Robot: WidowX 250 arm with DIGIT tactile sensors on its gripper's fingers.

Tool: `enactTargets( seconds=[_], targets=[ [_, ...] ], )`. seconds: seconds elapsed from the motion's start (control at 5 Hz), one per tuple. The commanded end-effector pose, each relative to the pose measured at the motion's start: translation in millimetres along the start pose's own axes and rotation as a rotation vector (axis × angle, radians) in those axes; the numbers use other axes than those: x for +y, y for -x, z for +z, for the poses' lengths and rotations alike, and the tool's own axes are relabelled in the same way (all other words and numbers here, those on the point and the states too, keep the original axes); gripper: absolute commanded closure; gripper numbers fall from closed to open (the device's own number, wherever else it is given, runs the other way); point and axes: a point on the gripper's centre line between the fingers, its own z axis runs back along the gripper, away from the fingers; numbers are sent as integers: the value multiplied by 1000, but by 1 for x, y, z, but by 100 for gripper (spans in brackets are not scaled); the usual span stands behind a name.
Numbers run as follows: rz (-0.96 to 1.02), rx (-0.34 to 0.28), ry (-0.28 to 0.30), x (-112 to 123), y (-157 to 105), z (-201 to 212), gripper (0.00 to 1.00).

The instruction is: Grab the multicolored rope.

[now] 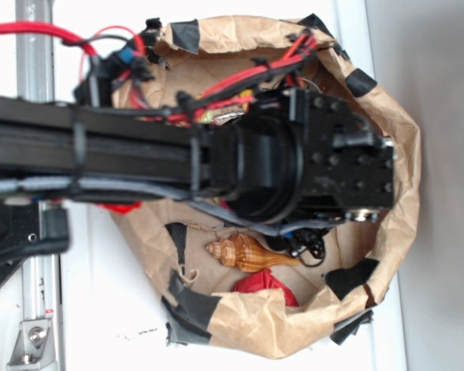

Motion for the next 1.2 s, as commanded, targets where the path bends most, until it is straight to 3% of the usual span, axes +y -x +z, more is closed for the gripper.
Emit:
enactTargets(
  seconds=[0.0, 0.2, 0.4, 0.6, 0.8, 1.0],
  targets=[
    [-24, -46, 69, 25, 0, 49, 100],
    [-84, -151, 118, 47, -5, 95, 100],
    [-307, -297, 67, 60, -1, 129, 100],
    [-508, -381, 60, 69, 6, 144, 100],
    [-590, -349, 90, 76, 16, 148, 100],
    [-602, -250, 112, 74, 18, 152, 100]
  ],
)
